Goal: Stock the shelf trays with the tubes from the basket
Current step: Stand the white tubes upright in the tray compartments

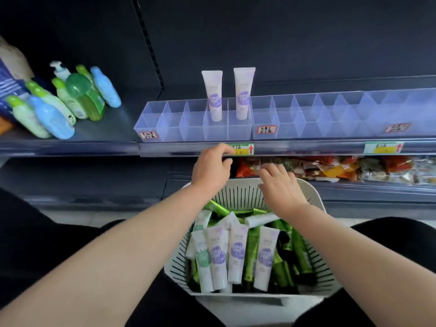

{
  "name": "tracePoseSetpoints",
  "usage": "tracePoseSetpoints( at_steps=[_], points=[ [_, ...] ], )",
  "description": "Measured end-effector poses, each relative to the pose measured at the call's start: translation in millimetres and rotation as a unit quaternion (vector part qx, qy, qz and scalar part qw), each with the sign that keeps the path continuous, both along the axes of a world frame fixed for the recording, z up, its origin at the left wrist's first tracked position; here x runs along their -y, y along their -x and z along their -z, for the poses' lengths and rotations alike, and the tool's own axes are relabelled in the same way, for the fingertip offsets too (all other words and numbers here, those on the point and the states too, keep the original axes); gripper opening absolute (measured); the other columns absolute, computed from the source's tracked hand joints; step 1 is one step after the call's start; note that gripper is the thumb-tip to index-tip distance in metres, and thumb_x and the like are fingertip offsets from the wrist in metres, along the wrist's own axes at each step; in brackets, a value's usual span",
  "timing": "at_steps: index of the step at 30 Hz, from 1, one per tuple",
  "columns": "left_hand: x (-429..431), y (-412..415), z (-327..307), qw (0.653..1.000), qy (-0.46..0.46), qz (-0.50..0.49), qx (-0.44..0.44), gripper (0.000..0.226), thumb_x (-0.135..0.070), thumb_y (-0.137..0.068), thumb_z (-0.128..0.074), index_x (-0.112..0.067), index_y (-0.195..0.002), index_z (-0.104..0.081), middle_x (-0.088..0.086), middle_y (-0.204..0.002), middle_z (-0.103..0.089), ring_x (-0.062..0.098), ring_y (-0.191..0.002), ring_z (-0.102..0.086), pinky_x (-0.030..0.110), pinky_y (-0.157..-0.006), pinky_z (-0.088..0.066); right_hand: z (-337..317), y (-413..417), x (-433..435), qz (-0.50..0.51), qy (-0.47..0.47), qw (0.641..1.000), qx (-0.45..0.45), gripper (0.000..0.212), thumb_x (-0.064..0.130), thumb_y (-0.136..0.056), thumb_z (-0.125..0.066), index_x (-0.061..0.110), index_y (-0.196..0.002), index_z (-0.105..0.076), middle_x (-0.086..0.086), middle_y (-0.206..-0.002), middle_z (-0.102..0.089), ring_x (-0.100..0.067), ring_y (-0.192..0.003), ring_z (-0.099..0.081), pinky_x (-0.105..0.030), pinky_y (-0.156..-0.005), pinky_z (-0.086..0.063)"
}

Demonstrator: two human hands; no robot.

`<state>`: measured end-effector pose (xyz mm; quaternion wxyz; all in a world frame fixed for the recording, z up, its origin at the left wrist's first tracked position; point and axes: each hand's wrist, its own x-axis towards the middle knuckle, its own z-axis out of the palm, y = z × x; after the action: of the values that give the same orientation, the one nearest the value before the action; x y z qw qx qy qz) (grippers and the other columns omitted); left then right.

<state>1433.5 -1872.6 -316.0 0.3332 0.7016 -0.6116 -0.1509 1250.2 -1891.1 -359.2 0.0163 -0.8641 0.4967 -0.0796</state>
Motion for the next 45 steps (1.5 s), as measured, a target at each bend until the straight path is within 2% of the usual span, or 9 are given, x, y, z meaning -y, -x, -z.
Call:
tracePoseSetpoints(
  at_steps=[8, 14, 19, 24, 30, 34, 38, 41, 45],
  points=[
    [-35.9, 13.3, 67.7, 0.982, -0.181, 0.011, 0.060, 0.024, -0.016, -0.092, -0.059, -0.023, -0.115, -0.064, -0.004, -0.120, -0.064, 0.016, -0.111, -0.058, 0.037, -0.095, -0.048, 64.2, 21.7, -37.2, 0.014, -0.173, 0.978, -0.117, 0.033, 0.031, -0.093, -0.049, 0.023, -0.125, -0.049, 0.000, -0.128, -0.051, -0.023, -0.119, -0.043, -0.040, -0.095, -0.036],
    [-38.1, 21.6, 83.1, 0.972, -0.220, 0.024, 0.072, 0.026, -0.010, -0.093, -0.058, -0.020, -0.116, -0.062, -0.003, -0.122, -0.063, 0.014, -0.111, -0.058, 0.030, -0.094, -0.048, 76.7, 23.3, -48.5, 0.042, -0.212, 0.951, -0.220, 0.041, 0.041, -0.096, -0.039, 0.017, -0.129, -0.045, -0.006, -0.130, -0.053, -0.027, -0.123, -0.041, -0.048, -0.099, -0.032],
    [-40.9, 26.2, 90.3, 0.960, -0.263, 0.034, 0.093, 0.026, -0.007, -0.093, -0.055, -0.022, -0.114, -0.061, -0.004, -0.119, -0.061, 0.015, -0.102, -0.058, 0.030, -0.080, -0.050, 73.5, 20.7, -50.6, 0.072, -0.263, 0.956, -0.108, 0.042, 0.035, -0.090, -0.056, 0.019, -0.128, -0.051, -0.003, -0.121, -0.056, -0.023, -0.114, -0.050, -0.039, -0.094, -0.041],
    [-43.1, 30.6, 102.4, 0.940, -0.313, 0.055, 0.124, 0.029, -0.011, -0.092, -0.057, -0.025, -0.117, -0.059, 0.000, -0.121, -0.057, 0.017, -0.103, -0.056, 0.029, -0.077, -0.046, 50.4, 22.0, -42.0, 0.078, -0.361, 0.927, 0.070, 0.018, 0.020, -0.086, -0.060, 0.019, -0.103, -0.067, 0.002, -0.089, -0.065, -0.014, -0.074, -0.059, -0.023, -0.053, -0.039],
    [-36.7, 42.4, 113.1, 0.879, -0.406, 0.124, 0.215, 0.049, -0.004, -0.088, -0.051, -0.028, -0.130, -0.054, 0.007, -0.113, -0.049, 0.028, -0.095, -0.055, 0.038, -0.081, -0.050, 30.8, 30.2, -26.6, 0.069, -0.310, 0.936, 0.154, 0.017, 0.018, -0.092, -0.053, 0.022, -0.105, -0.061, 0.007, -0.090, -0.060, -0.013, -0.079, -0.053, -0.025, -0.058, -0.036],
    [-35.9, 46.9, 121.9, 0.840, -0.418, 0.167, 0.301, 0.055, -0.009, -0.085, -0.055, -0.032, -0.134, -0.048, 0.008, -0.122, -0.048, 0.030, -0.115, -0.038, 0.039, -0.077, -0.037, 32.8, 33.9, -26.3, 0.060, -0.274, 0.946, 0.165, 0.020, 0.013, -0.092, -0.049, 0.021, -0.106, -0.062, 0.001, -0.098, -0.064, -0.020, -0.094, -0.053, -0.028, -0.068, -0.040],
    [-39.8, 42.3, 125.1, 0.844, -0.398, 0.170, 0.316, 0.055, -0.014, -0.084, -0.058, -0.035, -0.133, -0.046, 0.008, -0.121, -0.045, 0.030, -0.114, -0.037, 0.041, -0.080, -0.034, 35.9, 35.1, -28.8, 0.053, -0.249, 0.952, 0.168, 0.023, 0.013, -0.093, -0.048, 0.022, -0.110, -0.061, 0.001, -0.104, -0.064, -0.020, -0.098, -0.046, -0.029, -0.073, -0.034],
    [-38.7, 38.1, 120.0, 0.857, -0.366, 0.176, 0.317, 0.027, -0.031, -0.087, -0.061, -0.030, -0.113, -0.058, 0.003, -0.115, -0.049, 0.026, -0.109, -0.039, 0.041, -0.081, -0.033, 35.0, 32.2, -27.9, 0.043, -0.221, 0.960, 0.164, 0.024, 0.013, -0.094, -0.047, 0.020, -0.112, -0.061, 0.001, -0.109, -0.064, -0.017, -0.092, -0.043, -0.027, -0.076, -0.031],
    [-35.2, 28.4, 108.7, 0.862, -0.388, 0.192, 0.265, 0.017, -0.044, -0.085, -0.062, -0.034, -0.096, -0.054, -0.005, -0.101, -0.054, 0.021, -0.103, -0.043, 0.041, -0.084, -0.032, 32.0, 27.8, -27.5, 0.053, -0.223, 0.962, 0.149, 0.024, 0.014, -0.094, -0.047, 0.022, -0.113, -0.060, 0.002, -0.112, -0.063, -0.022, -0.099, -0.045, -0.033, -0.080, -0.038]
  ],
)
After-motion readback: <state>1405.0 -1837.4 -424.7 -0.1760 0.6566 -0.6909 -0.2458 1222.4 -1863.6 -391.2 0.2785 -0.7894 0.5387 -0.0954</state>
